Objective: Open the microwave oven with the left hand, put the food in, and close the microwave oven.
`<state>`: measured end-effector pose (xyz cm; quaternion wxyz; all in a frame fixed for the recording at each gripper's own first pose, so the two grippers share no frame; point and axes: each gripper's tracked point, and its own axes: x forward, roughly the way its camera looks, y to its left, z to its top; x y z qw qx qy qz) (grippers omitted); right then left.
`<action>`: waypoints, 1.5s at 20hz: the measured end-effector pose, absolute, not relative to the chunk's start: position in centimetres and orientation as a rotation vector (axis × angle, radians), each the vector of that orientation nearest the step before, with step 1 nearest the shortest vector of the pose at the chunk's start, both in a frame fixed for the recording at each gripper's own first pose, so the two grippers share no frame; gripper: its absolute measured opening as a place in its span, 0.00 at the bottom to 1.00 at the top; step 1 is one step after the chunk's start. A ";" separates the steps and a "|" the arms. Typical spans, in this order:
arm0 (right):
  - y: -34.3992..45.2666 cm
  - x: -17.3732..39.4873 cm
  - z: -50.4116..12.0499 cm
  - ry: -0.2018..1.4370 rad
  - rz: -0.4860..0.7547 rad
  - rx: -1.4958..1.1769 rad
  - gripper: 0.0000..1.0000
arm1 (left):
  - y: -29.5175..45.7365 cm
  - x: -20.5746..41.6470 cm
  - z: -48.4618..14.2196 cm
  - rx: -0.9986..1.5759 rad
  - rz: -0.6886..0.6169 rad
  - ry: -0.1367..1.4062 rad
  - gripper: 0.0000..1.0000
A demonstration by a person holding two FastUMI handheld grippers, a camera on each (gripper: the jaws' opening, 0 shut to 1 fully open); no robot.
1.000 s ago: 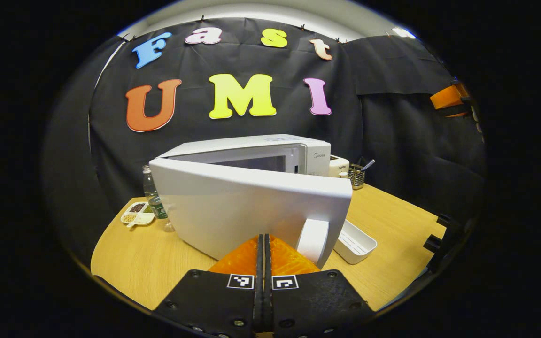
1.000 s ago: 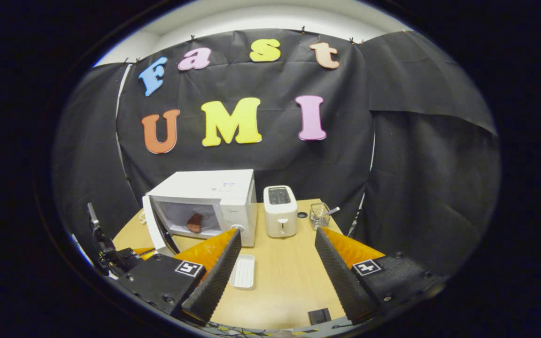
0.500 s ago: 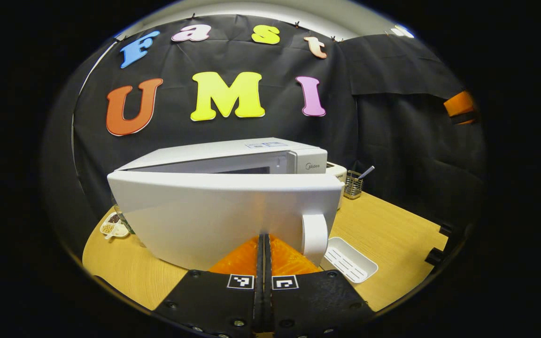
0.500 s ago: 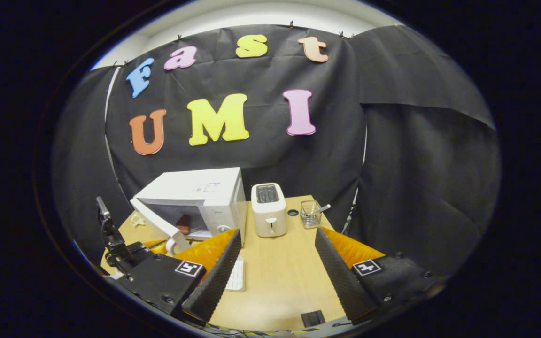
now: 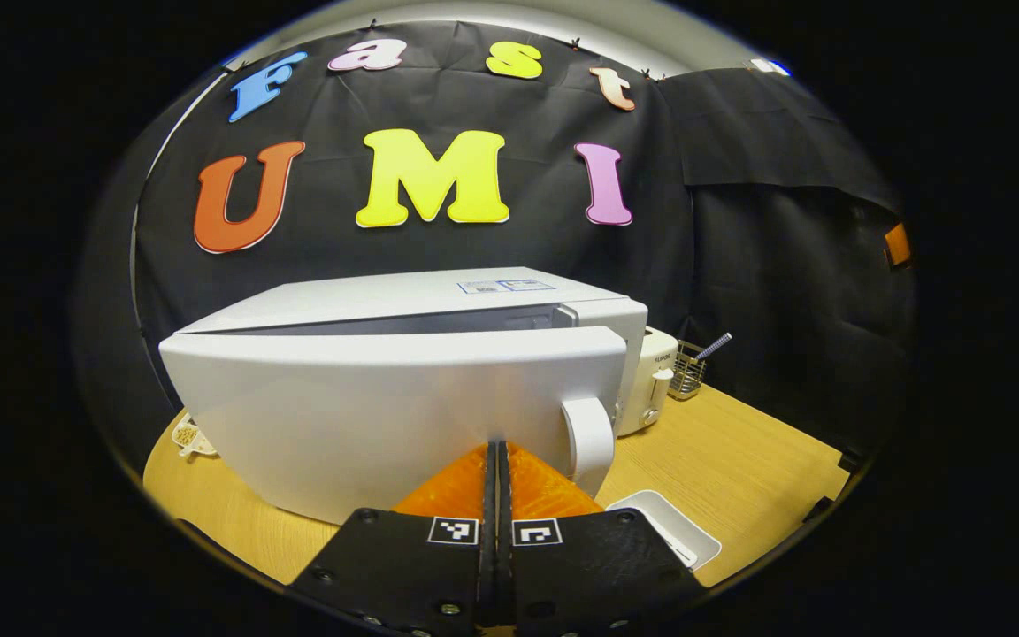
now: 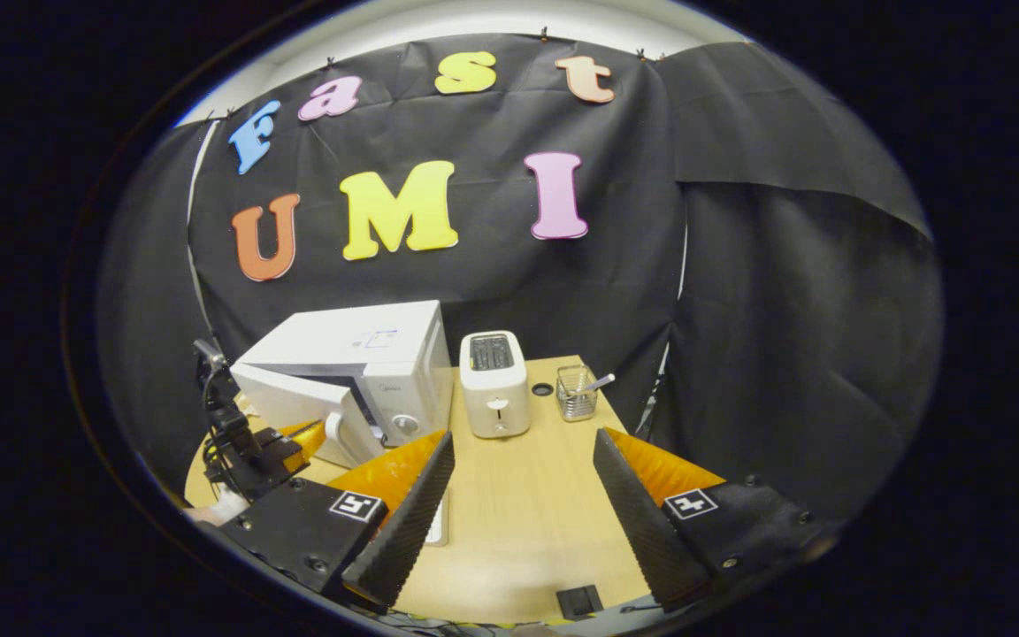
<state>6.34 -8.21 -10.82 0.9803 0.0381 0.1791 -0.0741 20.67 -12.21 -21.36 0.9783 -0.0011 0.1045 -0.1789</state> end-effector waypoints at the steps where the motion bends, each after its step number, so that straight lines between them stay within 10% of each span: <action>1: -8.3 6.4 -10.7 0.355 -0.149 0.076 1.00 | -12.6 21.1 -21.1 0.001 -0.363 0.204 0.00; 30: -8.8 8.2 -11.7 0.367 -0.103 0.075 1.00 | -13.4 24.0 -21.6 0.006 -0.260 0.236 0.00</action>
